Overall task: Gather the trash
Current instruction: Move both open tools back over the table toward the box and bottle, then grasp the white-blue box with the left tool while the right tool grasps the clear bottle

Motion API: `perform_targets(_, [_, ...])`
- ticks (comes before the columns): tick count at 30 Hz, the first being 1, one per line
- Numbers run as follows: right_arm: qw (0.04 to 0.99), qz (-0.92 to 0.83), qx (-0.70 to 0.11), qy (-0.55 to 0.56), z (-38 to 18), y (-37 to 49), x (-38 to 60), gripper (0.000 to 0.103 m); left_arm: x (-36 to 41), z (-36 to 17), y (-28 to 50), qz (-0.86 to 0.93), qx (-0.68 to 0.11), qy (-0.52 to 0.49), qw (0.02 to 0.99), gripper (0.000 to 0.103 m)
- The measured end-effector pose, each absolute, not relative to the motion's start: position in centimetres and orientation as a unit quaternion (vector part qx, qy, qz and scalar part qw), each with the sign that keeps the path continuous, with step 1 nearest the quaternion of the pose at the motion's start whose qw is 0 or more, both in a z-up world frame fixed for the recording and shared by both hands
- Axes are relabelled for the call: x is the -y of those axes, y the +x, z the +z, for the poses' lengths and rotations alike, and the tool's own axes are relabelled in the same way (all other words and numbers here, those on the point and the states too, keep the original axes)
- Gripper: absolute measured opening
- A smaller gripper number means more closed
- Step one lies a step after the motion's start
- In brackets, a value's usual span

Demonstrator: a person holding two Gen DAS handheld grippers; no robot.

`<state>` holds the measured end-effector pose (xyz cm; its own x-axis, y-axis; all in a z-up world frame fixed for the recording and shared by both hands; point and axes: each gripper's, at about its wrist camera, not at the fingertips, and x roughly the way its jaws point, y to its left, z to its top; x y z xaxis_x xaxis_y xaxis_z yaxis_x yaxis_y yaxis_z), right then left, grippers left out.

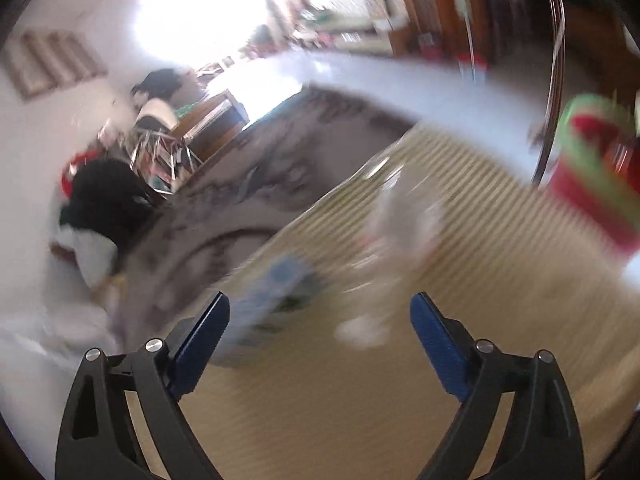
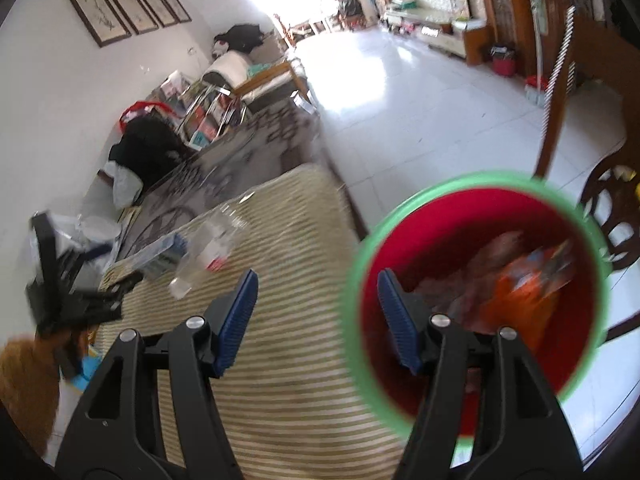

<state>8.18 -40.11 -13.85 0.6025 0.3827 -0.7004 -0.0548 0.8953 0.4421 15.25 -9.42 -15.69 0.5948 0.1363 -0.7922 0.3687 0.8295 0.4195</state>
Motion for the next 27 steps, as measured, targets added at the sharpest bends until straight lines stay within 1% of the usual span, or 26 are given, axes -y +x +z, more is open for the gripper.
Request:
perform_targets(2, [0.868,0.132,-0.437,0.194,-14.4,8.3,37.2,0.065,6.8,-17.3,17.2,-0.084,-0.464,0.325,0.819,0.088])
perform_targets(5, [0.858,0.141,-0.451,0.2,-15.1,8.5,33.1,0.065,4.5,-19.2,19.3,-0.109,-0.482,0.353,0.794,0.088])
perform_targets(10, [0.844,0.147,-0.47,0.211,-15.7,8.9,27.7,0.065,2.6,-21.0,22.8,-0.15,-0.517,0.301,0.787,0.088])
perform_targets(11, [0.843,0.146,-0.473,0.209,-15.8,9.2,26.9,0.066,2.6,-21.5,23.2,-0.162,-0.523,0.294,0.784,0.086])
perform_targets(12, [0.842,0.144,-0.476,0.208,-15.7,9.4,26.3,0.068,2.4,-22.0,23.5,-0.169,-0.528,0.288,0.781,0.084])
perform_targets(14, [0.839,0.139,-0.483,0.209,-15.7,10.3,25.2,0.072,2.3,-23.2,23.9,-0.177,-0.551,0.259,0.774,0.061])
perform_targets(15, [0.837,0.136,-0.486,0.21,-15.8,10.8,24.7,0.072,1.9,-23.6,23.9,-0.183,-0.556,0.238,0.775,0.057])
perform_targets(17, [0.833,0.124,-0.496,0.212,-16.0,12.3,23.8,0.073,1.4,-23.7,23.3,-0.204,-0.557,0.196,0.781,0.04])
perform_targets(18, [0.83,0.117,-0.501,0.214,-16.3,12.9,23.4,0.073,1.1,-23.4,22.7,-0.212,-0.558,0.17,0.784,0.038])
perform_targets(20, [0.822,0.099,-0.514,0.225,-17.1,14.8,22.9,0.073,0.4,-22.6,21.4,-0.2,-0.554,0.131,0.798,0.037])
perform_targets(21, [0.819,0.091,-0.518,0.229,-17.4,15.8,22.7,0.073,0.1,-22.4,20.8,-0.194,-0.552,0.117,0.803,0.037])
perform_targets(25, [0.813,0.067,-0.533,0.224,-18.6,19.7,20.8,0.073,-2.6,-20.8,16.7,-0.164,-0.544,0.004,0.823,0.037])
perform_targets(27, [0.813,0.063,-0.538,0.214,-19.2,21.3,19.5,0.081,-3.8,-20.5,14.6,-0.157,-0.538,-0.034,0.827,0.037])
